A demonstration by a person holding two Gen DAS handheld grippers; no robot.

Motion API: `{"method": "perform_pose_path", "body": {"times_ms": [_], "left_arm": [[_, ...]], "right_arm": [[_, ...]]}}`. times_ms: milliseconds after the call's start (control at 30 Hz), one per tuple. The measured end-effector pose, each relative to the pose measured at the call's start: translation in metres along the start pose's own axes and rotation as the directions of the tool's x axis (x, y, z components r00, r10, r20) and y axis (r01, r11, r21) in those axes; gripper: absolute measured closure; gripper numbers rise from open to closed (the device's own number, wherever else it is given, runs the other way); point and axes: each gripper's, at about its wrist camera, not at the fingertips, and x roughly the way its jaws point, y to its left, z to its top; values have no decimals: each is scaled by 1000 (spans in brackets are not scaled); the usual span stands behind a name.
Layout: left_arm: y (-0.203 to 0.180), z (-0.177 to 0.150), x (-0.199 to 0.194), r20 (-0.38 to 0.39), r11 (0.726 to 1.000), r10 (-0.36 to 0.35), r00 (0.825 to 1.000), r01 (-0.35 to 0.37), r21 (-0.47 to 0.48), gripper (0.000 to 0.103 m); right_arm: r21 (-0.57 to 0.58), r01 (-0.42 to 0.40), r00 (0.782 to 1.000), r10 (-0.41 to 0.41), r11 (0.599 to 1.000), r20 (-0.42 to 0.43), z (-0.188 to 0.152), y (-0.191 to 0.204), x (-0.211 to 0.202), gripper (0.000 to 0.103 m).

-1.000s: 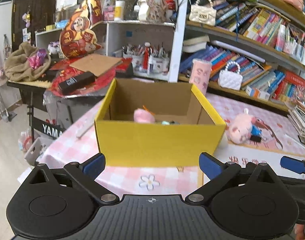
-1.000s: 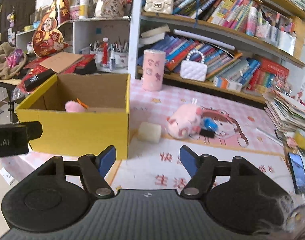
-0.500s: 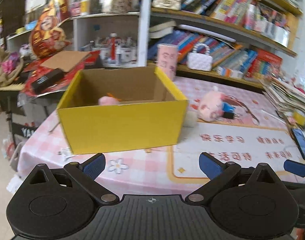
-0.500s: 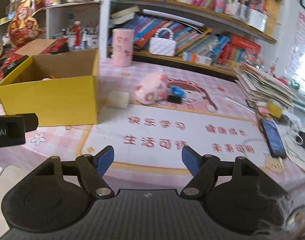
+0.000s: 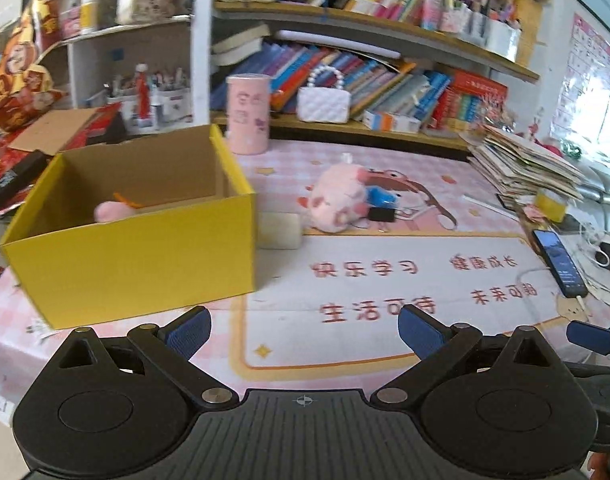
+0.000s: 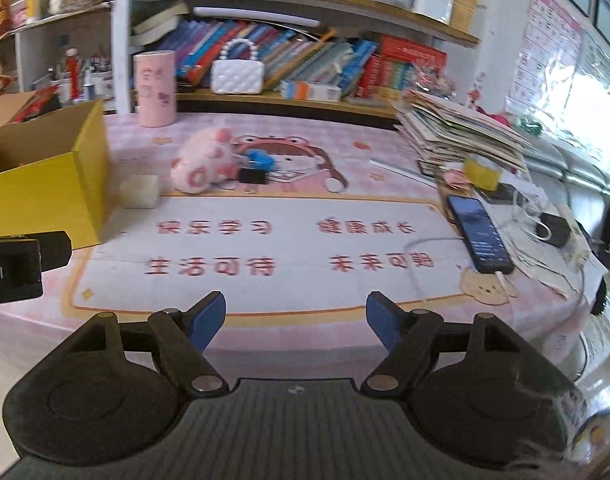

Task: Organize objects
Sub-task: 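Withdraw both grippers from the box toward the pink pig plush, then grasp the pink pig plush with the left gripper while the right grasps the black binder clip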

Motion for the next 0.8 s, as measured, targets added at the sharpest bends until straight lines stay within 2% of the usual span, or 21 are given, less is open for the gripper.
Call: {"method": "perform_pose_path", "body": {"times_ms": [167, 333, 600, 800], "left_arm": [[-17, 9, 18, -19, 1000, -3, 1000, 3, 3, 2], [-28, 19, 40, -37, 1000, 24, 999, -25, -17, 2], [-36, 32, 73, -44, 989, 122, 992, -125, -77, 4], [-46, 54, 99, -37, 980, 165, 986, -168, -108, 17]], "right_arm": [[15, 6, 1000, -6, 1000, -17, 7, -20, 17, 26], [-1, -18, 999, 17, 1000, -26, 23, -32, 39, 26], [-43, -123, 991, 121, 991, -49, 49, -46, 85, 28], [-82, -212, 977, 208, 974, -57, 70, -53, 128, 38]]}}
